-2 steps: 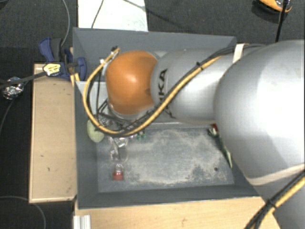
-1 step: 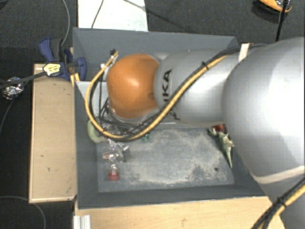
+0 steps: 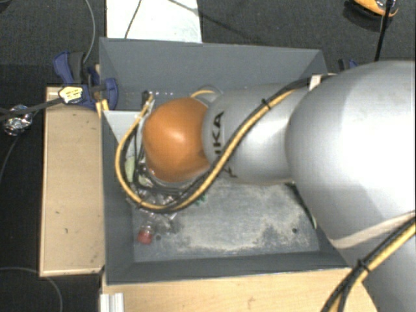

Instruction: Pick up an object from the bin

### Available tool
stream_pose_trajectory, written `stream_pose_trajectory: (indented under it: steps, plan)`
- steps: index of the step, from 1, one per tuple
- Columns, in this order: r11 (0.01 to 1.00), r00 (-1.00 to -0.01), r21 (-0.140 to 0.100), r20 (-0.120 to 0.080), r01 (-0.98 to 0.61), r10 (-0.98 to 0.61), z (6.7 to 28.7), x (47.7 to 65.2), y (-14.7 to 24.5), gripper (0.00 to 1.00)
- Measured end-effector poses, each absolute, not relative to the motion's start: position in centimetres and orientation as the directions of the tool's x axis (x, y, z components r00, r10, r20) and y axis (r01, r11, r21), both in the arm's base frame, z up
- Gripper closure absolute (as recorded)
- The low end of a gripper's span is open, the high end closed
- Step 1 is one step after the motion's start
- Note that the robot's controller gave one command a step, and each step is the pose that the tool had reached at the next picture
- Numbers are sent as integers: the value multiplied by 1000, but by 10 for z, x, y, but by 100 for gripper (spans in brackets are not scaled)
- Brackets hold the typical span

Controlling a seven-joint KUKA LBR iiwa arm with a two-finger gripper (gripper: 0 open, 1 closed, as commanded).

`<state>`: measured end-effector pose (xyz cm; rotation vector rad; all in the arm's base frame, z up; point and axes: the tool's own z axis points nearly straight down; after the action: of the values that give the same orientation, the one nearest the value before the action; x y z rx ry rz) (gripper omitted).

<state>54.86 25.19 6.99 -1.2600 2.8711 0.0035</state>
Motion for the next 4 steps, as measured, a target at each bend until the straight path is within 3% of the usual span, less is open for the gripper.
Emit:
stream_pose_trajectory:
  steps: [1,4]
  plan:
    - [559,-559,-3,-14,-829,-829,71,559,239,100]
    - [561,-561,0,-11,-828,-827,84,558,238,100]
